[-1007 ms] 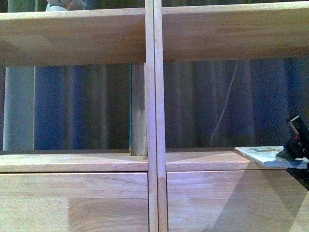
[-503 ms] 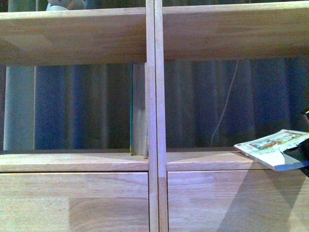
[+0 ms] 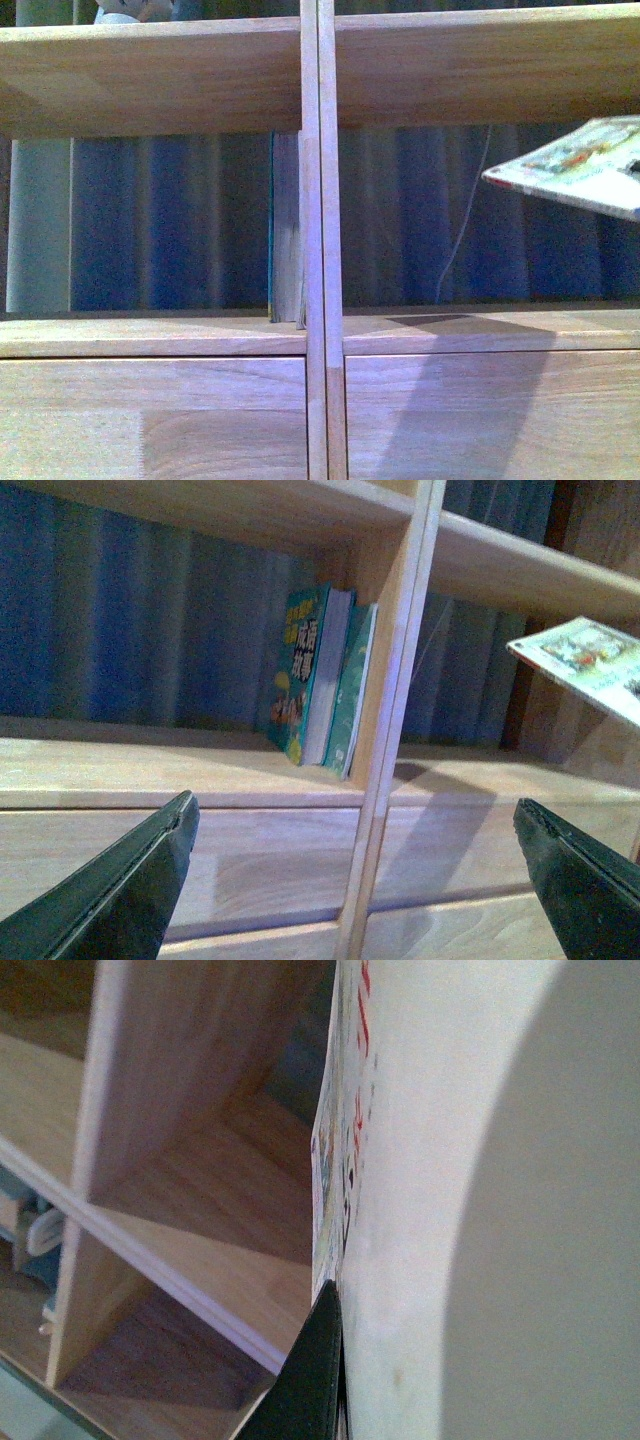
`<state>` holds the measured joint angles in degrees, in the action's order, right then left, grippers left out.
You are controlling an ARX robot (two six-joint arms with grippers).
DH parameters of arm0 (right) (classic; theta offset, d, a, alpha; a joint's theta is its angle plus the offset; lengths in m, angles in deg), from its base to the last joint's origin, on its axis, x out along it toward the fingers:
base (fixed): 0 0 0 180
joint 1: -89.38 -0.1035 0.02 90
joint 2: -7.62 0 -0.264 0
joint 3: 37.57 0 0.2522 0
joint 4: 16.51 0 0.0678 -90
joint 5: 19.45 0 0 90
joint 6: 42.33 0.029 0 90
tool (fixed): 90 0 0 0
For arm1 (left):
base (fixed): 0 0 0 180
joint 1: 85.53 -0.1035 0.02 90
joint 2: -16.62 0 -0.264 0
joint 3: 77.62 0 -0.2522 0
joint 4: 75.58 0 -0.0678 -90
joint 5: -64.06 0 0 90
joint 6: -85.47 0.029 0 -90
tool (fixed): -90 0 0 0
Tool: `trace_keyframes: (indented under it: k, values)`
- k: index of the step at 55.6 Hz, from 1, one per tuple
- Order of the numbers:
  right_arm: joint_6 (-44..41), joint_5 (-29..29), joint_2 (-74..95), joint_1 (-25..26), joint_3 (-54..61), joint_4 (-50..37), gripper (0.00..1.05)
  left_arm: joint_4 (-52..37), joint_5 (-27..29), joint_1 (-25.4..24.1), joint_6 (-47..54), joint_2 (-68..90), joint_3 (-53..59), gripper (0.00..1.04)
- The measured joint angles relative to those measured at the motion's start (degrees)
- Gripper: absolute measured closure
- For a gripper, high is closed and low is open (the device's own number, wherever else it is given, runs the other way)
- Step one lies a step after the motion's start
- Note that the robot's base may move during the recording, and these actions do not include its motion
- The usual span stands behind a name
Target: Organize books on shelf
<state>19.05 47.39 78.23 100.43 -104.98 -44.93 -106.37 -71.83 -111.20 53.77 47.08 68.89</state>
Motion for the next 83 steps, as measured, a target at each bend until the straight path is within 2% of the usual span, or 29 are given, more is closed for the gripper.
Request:
trace_keyframes:
  k: [10,19,30,41,53,83]
  values:
    - [0.59,-3.1,-5.18,-0.39,1.25,-0.94,0.97,-4.7,-0.31,5.35,-12.39,10.12,-7.69,0.07]
    - [1.97,-3.34,-7.82,-3.04,1.22,-1.33,0.97,-12.85,-1.46,13.66,-25.4,19.71,-14.97,0.07]
    - [1.81,-0.83,-8.37,-10.38,-0.33,-0.37,0.97,-16.87,2.16,24.68,-40.76,32.81,-26.1,0.07]
    - [-0.22,1.27,-8.87,-18.08,-0.83,0.92,0.97,-16.59,5.53,33.18,-44.76,38.77,-32.76,0.07]
    - [-2.71,2.23,-9.27,-26.95,-1.44,1.53,0.97,-16.57,8.7,38.75,-46.97,41.24,-35.65,0.07]
    - [-5.6,-0.83,-12.31,-38.93,-1.09,3.67,0.97,-18.19,12.33,45.55,-52.61,46.71,-39.91,0.07]
